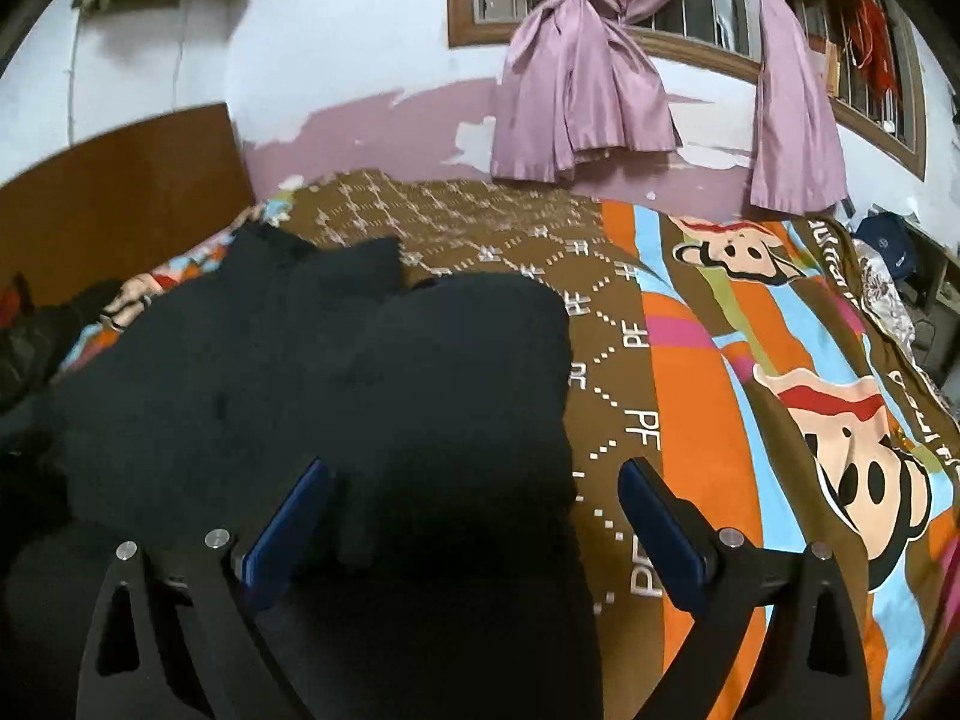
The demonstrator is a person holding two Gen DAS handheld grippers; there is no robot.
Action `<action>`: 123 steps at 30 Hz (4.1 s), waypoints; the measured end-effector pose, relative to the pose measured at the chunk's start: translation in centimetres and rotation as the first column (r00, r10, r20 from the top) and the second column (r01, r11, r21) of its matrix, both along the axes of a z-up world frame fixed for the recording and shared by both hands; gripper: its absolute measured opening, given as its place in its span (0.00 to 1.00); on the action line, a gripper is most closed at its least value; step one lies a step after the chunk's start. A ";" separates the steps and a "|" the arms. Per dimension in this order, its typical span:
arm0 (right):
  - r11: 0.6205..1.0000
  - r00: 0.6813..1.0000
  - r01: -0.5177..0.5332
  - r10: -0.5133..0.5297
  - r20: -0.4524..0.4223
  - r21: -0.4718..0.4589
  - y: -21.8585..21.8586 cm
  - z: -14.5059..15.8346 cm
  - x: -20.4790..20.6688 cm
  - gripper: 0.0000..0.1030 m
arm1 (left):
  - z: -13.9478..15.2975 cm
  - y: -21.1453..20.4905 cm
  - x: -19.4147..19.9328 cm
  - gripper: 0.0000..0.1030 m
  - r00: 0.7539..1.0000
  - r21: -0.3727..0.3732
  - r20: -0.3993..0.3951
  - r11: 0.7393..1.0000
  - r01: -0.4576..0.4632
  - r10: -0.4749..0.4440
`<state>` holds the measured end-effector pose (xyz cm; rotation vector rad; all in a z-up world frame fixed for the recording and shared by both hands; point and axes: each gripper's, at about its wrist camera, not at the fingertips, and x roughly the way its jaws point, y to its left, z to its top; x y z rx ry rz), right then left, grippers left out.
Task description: Fold large clothes
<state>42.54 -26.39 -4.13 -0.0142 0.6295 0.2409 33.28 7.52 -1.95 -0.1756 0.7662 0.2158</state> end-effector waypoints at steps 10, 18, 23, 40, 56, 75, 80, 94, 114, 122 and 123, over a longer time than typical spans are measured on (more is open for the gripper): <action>0.980 0.970 0.062 -0.014 -0.245 0.190 -3.4 -7.1 4.2 1.00 | -3.4 -4.4 4.1 0.84 0.982 0.087 -0.157 0.989 0.118 -0.103; 0.992 0.979 0.089 -0.070 -0.191 0.091 -2.1 -7.4 3.2 1.00 | -6.3 -6.0 3.3 0.98 0.985 0.198 -0.129 0.971 0.134 -0.110; 0.977 0.989 0.144 -0.136 -0.056 0.157 -3.5 -4.8 -0.8 1.00 | -5.5 -5.2 3.1 0.98 0.985 0.158 -0.115 0.976 0.149 -0.131; 0.974 0.971 -0.226 0.224 0.078 0.010 18.1 1.6 -4.3 1.00 | 1.6 10.6 -9.5 0.98 0.996 -0.221 0.035 0.973 -0.072 0.082; 0.941 0.938 -0.337 0.335 -0.092 -0.009 27.4 -4.8 -1.3 1.00 | -1.1 30.5 -16.4 0.98 0.811 -0.620 -0.127 0.592 -0.514 0.571; 0.946 0.944 -0.324 0.323 -0.075 -0.008 26.9 -4.5 -2.2 1.00 | 0.1 34.7 -17.4 0.13 0.701 -0.618 -0.074 0.520 -0.591 0.709; 0.944 0.953 -0.265 0.287 -0.096 0.197 23.3 -1.8 -2.3 1.00 | 3.9 32.3 -17.7 0.08 0.747 -0.497 0.031 0.659 -0.565 0.664; 0.946 0.980 -0.139 0.173 -0.096 0.292 15.9 0.6 -2.7 1.00 | 14.1 18.1 -13.1 0.04 0.892 -0.140 0.418 0.982 -0.127 0.174; 0.947 0.989 0.088 -0.046 -0.141 0.310 2.7 -0.9 -3.5 1.00 | 3.9 -8.4 0.4 0.04 0.837 -0.018 -0.064 0.839 0.543 -0.543; 0.939 0.991 0.039 0.007 -0.133 0.342 4.2 -1.0 -3.5 1.00 | -0.2 -8.7 -0.1 0.33 0.812 -0.029 -0.163 0.826 0.563 -0.560; 0.939 0.992 0.020 0.024 -0.125 0.343 4.7 -0.9 -3.6 1.00 | 0.1 -8.7 -0.7 0.39 0.806 -0.029 -0.161 0.819 0.573 -0.570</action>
